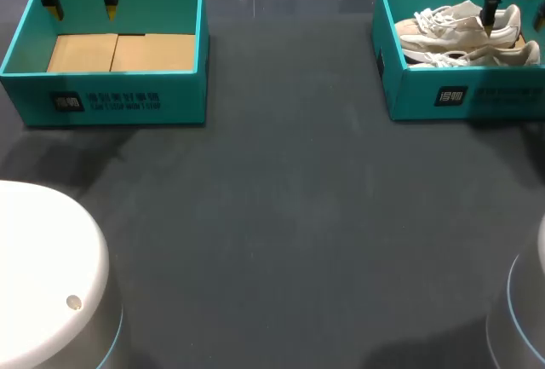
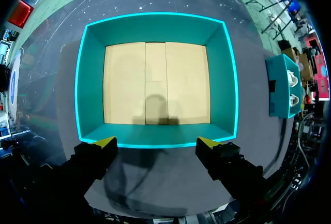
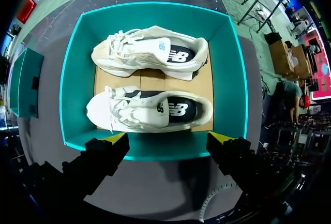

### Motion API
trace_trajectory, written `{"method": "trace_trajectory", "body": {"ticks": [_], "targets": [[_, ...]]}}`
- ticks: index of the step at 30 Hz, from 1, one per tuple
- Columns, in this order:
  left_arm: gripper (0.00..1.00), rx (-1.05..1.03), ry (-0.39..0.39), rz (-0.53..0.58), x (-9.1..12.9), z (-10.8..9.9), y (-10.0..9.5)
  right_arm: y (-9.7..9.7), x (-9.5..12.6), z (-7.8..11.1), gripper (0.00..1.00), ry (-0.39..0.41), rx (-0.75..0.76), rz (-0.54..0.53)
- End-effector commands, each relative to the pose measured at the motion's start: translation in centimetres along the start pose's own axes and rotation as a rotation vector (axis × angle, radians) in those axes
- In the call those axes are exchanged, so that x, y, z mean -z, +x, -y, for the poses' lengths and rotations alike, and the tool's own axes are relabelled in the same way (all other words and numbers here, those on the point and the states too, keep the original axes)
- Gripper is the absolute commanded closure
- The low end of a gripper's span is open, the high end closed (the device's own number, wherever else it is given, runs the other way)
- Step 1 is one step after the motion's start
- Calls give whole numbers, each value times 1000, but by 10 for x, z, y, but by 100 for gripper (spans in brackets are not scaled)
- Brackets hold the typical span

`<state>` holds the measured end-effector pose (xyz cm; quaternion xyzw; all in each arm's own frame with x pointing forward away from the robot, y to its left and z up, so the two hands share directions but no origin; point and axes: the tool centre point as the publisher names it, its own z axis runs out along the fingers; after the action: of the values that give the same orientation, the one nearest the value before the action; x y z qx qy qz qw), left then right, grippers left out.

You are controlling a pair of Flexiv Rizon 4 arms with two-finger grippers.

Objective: Take the shoe out of the shoebox, open the shoe tongue, remove and reinsert the insole, then place the shoe into the shoebox

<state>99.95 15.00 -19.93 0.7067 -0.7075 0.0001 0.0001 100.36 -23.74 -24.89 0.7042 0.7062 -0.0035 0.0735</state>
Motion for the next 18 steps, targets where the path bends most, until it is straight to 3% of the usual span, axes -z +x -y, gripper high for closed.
{"method": "trace_trajectory", "body": {"ticks": [1,3,6,9,16,18], "targets": [[0,0,0,0,0,0,0,-10,-8,4,0,-10,-10,-3],[0,0,0,0,0,0,0,-14,-10,2,0,-7,-12,12],[0,0,0,0,0,0,0,-22,-12,-1,13,-5,-17,20],[0,0,0,0,0,0,0,-29,-15,-4,6,-2,-18,36],[0,0,0,0,0,0,0,-38,-25,-8,8,18,-3,41],[0,0,0,0,0,0,0,-40,-28,-10,13,24,2,51]]}}
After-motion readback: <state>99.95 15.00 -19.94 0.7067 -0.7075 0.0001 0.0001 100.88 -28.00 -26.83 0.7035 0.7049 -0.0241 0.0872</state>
